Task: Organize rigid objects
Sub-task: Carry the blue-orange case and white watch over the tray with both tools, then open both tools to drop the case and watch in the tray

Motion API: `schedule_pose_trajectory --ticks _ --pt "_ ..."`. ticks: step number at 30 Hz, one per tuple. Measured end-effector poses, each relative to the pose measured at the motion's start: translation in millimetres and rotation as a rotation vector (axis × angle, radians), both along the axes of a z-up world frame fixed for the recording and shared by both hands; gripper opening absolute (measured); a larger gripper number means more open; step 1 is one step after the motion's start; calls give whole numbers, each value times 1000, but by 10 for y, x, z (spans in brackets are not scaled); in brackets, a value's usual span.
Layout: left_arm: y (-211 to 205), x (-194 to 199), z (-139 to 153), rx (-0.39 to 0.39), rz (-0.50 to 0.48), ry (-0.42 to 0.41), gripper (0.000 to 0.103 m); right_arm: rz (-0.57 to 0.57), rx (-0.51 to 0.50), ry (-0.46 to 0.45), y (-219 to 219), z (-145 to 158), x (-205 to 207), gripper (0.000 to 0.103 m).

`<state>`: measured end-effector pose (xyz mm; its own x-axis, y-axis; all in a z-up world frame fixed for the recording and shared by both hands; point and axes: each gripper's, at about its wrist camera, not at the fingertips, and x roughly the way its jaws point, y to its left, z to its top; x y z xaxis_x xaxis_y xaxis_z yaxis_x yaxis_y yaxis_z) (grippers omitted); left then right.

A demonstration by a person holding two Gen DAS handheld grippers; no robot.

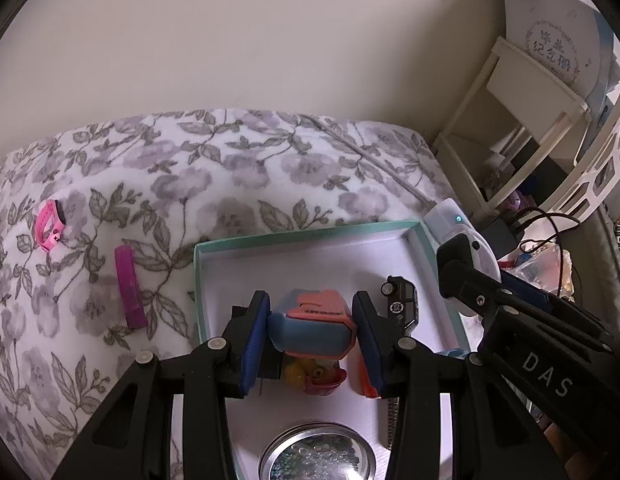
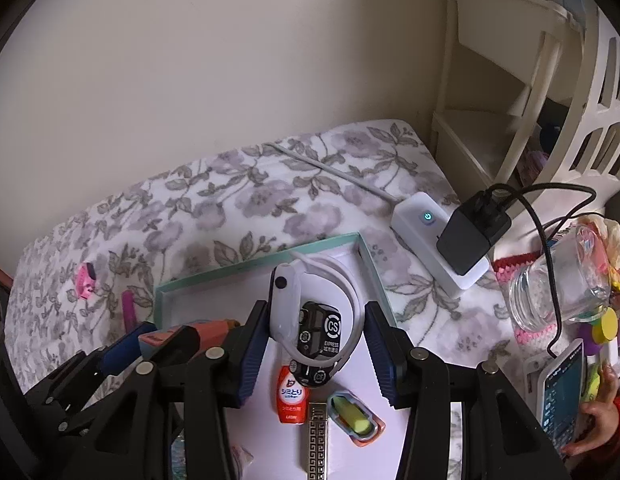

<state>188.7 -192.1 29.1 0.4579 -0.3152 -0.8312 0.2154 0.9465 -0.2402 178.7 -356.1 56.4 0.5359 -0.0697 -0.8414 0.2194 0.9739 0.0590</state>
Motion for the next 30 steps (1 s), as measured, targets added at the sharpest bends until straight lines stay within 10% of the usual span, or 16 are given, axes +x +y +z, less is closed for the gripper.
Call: schedule_pose_trajectory --ticks 30 --pt "10 14 -31 -12 4 114 44 1 -15 144 -63 -482 93 52"
